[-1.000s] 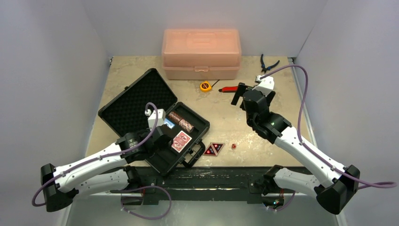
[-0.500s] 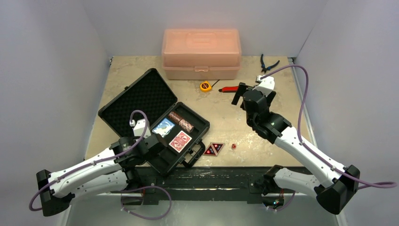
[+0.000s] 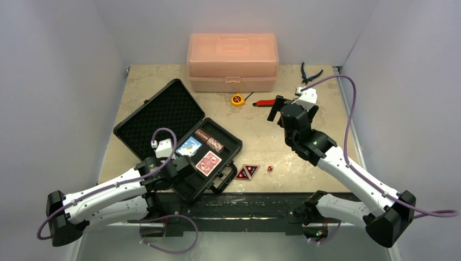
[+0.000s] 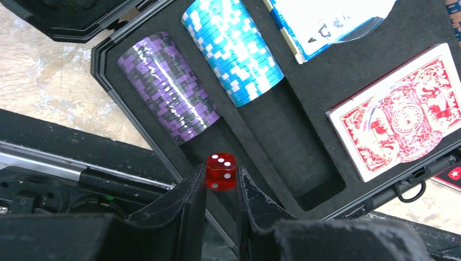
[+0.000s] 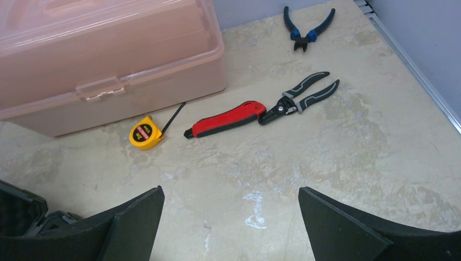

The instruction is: Pack up texas hold em set

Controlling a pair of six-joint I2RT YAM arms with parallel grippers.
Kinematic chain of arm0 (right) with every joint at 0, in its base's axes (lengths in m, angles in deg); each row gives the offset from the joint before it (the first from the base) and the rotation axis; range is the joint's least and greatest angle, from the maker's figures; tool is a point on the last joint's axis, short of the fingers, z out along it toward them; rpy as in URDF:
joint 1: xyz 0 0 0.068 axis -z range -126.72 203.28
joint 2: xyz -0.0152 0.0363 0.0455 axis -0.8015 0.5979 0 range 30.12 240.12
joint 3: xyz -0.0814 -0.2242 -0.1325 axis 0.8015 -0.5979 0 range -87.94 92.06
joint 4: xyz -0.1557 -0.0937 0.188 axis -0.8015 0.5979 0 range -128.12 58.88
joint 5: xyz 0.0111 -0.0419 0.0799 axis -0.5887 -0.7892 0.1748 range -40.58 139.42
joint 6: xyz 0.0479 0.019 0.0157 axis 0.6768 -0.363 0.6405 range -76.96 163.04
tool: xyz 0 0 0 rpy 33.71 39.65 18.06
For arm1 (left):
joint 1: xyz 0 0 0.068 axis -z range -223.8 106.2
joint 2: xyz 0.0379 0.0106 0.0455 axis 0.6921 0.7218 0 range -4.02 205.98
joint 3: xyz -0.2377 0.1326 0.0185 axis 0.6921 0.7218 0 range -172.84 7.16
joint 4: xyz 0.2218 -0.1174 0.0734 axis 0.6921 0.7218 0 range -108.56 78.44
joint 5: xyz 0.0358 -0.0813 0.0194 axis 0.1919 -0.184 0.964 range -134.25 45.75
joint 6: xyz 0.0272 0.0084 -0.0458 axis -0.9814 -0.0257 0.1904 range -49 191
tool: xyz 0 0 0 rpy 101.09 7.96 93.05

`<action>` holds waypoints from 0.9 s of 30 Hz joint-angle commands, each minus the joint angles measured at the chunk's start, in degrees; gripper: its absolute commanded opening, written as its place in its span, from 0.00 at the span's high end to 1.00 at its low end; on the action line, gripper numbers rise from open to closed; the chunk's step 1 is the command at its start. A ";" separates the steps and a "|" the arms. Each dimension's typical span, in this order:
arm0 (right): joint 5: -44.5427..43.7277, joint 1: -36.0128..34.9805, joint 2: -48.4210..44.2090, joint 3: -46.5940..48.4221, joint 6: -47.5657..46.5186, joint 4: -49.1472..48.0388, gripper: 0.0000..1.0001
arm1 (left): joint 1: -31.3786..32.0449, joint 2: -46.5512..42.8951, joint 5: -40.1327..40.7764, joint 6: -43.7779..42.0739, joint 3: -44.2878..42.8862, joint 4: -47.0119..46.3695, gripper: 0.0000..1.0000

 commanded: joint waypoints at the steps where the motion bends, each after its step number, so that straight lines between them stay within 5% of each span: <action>1: -0.01 0.05 -0.57 0.75 0.21 -0.42 0.01 | -0.86 1.61 0.06 -0.88 -0.40 -3.98 1.00; 13: 0.07 0.07 -0.28 0.67 0.14 -0.46 0.01 | -5.00 6.02 -3.60 -10.27 -1.50 -16.14 1.00; 27: -0.54 0.07 -0.65 0.85 0.29 0.08 0.01 | -6.42 26.26 -8.69 -25.23 -17.93 -30.39 1.00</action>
